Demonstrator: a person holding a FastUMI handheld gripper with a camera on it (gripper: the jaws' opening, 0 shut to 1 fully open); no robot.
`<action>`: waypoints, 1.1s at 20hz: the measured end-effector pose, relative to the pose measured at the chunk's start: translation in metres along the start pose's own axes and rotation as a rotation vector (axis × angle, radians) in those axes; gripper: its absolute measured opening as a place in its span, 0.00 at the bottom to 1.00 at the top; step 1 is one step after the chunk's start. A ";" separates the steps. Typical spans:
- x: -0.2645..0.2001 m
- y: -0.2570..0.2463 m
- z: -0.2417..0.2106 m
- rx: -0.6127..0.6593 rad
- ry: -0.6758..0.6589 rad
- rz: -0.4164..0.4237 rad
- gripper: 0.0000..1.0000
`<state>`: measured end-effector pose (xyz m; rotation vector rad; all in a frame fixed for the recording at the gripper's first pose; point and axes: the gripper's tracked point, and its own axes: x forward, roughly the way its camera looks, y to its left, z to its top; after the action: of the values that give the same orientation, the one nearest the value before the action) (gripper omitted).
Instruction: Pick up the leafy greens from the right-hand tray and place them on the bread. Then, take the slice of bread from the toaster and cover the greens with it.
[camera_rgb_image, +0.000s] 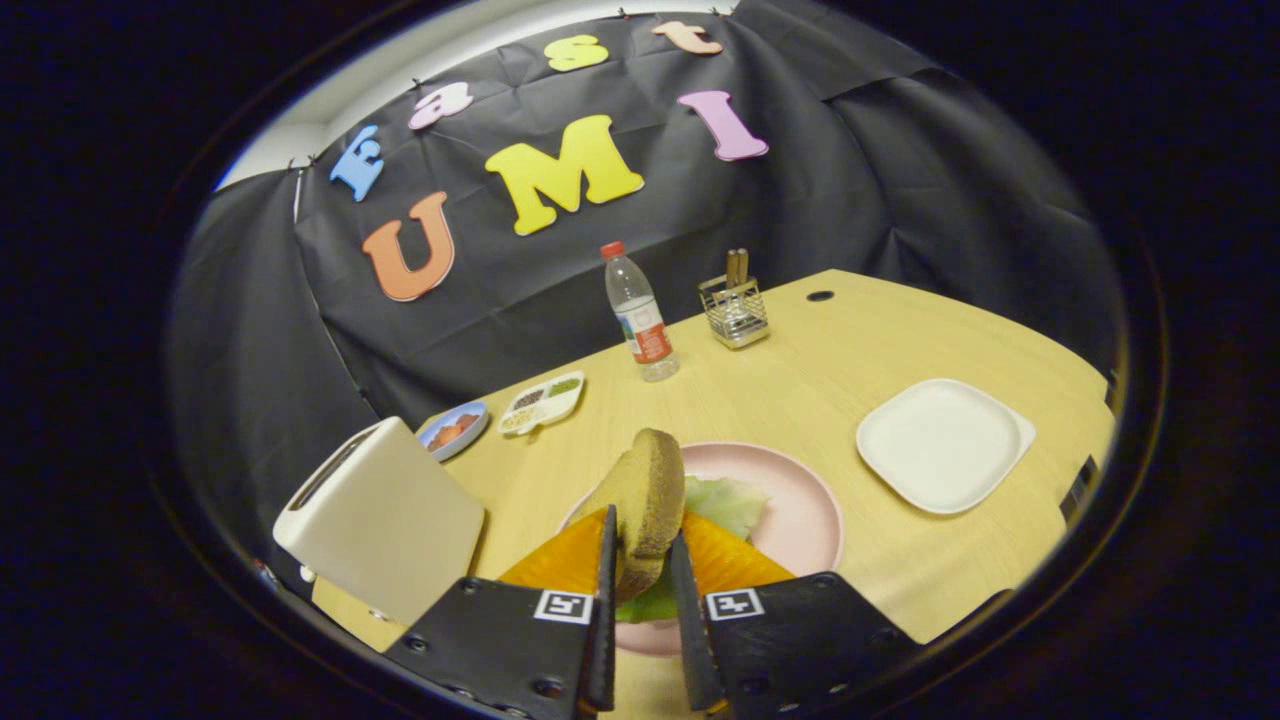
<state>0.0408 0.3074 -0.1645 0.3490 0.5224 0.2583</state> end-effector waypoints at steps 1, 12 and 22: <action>-0.002 -0.003 -0.001 0.002 0.006 -0.003 0.30; -0.010 -0.042 -0.004 -0.003 0.030 -0.058 0.72; -0.085 -0.054 0.100 -0.350 -0.333 -0.005 0.96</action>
<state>0.0306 0.2051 -0.0665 0.0457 0.1445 0.2746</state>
